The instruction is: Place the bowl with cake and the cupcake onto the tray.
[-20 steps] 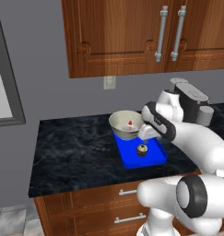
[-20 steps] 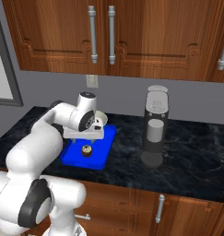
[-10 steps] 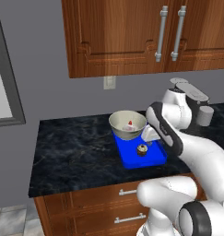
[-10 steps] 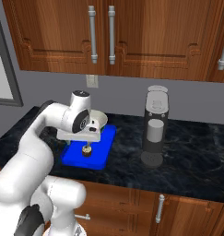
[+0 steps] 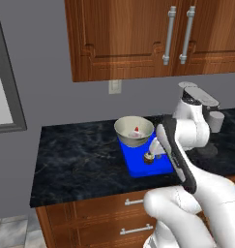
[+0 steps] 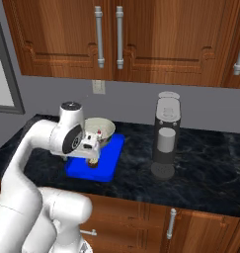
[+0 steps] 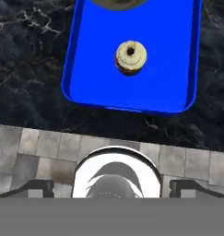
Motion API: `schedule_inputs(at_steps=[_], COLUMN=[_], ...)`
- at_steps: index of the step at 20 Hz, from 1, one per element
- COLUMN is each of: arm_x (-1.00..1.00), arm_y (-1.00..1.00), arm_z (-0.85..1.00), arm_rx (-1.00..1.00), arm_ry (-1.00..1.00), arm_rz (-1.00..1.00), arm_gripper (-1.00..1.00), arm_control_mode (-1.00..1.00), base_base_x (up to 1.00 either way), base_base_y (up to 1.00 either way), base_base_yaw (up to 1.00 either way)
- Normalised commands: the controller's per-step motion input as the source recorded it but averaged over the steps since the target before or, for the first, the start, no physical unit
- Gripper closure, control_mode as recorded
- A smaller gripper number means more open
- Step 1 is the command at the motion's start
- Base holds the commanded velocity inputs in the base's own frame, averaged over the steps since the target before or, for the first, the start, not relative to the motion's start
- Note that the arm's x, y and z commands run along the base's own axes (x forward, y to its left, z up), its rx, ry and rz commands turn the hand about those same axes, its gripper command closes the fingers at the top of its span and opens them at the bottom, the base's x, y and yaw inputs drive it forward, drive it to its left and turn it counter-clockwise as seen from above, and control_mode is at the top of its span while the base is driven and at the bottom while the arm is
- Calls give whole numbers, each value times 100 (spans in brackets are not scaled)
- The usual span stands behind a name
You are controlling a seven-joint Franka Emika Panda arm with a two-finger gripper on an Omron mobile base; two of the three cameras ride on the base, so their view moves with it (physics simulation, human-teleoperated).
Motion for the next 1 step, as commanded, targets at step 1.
schedule_inputs(at_steps=[1], arm_x=[-51], arm_y=[14], arm_z=[5], arm_rx=[-5], arm_ry=[-14], arm_rz=[-13], arm_gripper=[-100], arm_control_mode=[-100], base_base_x=[0], base_base_y=[0], base_base_yaw=[0])
